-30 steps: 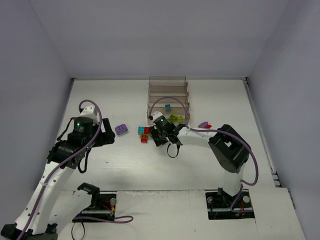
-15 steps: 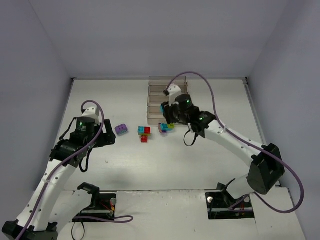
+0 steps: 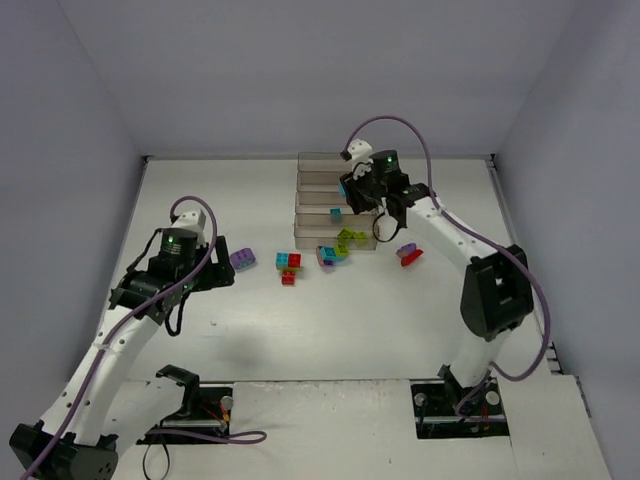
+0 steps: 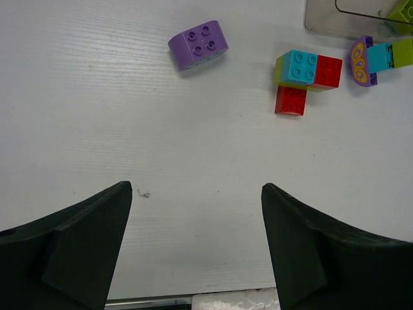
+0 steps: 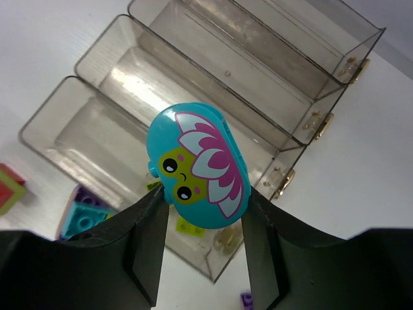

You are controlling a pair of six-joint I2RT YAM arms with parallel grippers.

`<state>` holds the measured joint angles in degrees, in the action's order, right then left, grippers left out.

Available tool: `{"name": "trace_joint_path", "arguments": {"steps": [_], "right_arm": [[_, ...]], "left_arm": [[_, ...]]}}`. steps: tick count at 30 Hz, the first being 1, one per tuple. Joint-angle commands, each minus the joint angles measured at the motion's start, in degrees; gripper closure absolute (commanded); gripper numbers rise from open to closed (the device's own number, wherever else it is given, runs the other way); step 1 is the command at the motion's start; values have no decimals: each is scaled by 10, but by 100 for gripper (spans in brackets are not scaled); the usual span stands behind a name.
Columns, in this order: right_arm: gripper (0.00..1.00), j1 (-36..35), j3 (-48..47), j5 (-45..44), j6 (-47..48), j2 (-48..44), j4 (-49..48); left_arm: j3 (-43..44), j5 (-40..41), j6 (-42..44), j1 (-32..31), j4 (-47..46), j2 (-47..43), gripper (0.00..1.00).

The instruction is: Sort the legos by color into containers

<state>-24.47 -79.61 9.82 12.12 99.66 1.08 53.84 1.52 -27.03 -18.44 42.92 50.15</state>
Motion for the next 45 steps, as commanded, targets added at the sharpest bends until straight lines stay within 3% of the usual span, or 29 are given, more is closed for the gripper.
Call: {"name": "trace_joint_path", "arguments": {"steps": [1, 14, 16, 17, 20, 27, 33, 37, 45], "right_arm": [[97, 20, -67, 26, 43, 57, 14], [80, 36, -143, 31, 54, 175, 19], [73, 36, -147, 29, 54, 178, 19], [63, 36, -151, 28, 54, 179, 18], [49, 36, -153, 21, 55, 174, 19], [40, 36, -142, 19, 48, 144, 26], [39, 36, -96, 0, -20, 36, 30], [39, 37, -18, -25, -78, -52, 30], [36, 36, 124, 8, -194, -248, 44]], "left_arm": [[21, 2, 11, -4, -34, 9, 25], [27, 23, -6, -4, -54, 56, 25], [28, 25, -8, -3, -58, 65, 25], [30, 27, -12, -3, -59, 68, 25], [36, 32, -27, -4, -64, 86, 25], [52, 58, -84, -4, -68, 137, 17], [69, 89, -123, -4, -89, 182, 14], [72, 89, -143, -4, -125, 228, 14], [109, 100, -169, -4, -164, 361, 14]]}}
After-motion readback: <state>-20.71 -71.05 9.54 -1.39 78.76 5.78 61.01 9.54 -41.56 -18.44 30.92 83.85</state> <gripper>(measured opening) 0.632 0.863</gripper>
